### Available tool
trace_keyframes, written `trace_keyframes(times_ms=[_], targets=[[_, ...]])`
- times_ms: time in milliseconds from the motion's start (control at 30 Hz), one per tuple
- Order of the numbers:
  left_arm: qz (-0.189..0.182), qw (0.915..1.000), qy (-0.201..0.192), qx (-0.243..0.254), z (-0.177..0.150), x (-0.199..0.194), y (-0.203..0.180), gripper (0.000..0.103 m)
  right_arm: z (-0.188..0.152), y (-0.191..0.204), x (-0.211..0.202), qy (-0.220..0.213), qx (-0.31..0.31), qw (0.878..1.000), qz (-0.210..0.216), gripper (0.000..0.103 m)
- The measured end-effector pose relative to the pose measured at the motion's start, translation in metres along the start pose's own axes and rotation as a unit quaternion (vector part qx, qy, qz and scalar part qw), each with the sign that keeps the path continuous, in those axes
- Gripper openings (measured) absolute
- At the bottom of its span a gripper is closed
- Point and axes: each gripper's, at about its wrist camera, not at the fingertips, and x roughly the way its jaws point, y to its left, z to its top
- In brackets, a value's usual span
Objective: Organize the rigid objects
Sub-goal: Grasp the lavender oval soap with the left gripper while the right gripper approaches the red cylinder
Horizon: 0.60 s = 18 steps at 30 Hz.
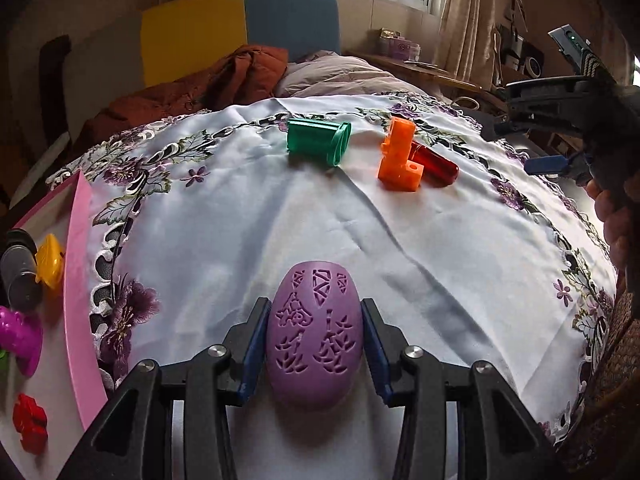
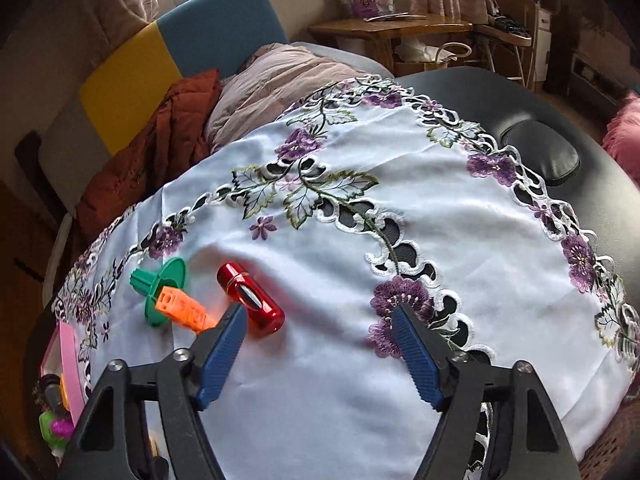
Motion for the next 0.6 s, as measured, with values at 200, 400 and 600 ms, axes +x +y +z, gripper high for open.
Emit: trace_keyframes(times_ms=[200, 400, 600], targets=[[-0.014, 0.9998, -0.005, -0.011, 0.0, 0.0, 0.004, 0.044, 0.0, 0.038, 0.024, 0.035, -0.108, 0.993, -0.021, 0.058], [-0.03, 0.9992, -0.009, -0.026, -0.001, -0.001, 0.009, 0.044, 0.015, 0.072, 0.06, 0.064, -0.19, 0.978, -0.052, 0.057], [-0.033, 0.999, -0.012, -0.028, -0.002, -0.001, 0.009, 0.044, 0.009, 0.078, 0.079, 0.091, -0.227, 0.968, -0.055, 0.026]])
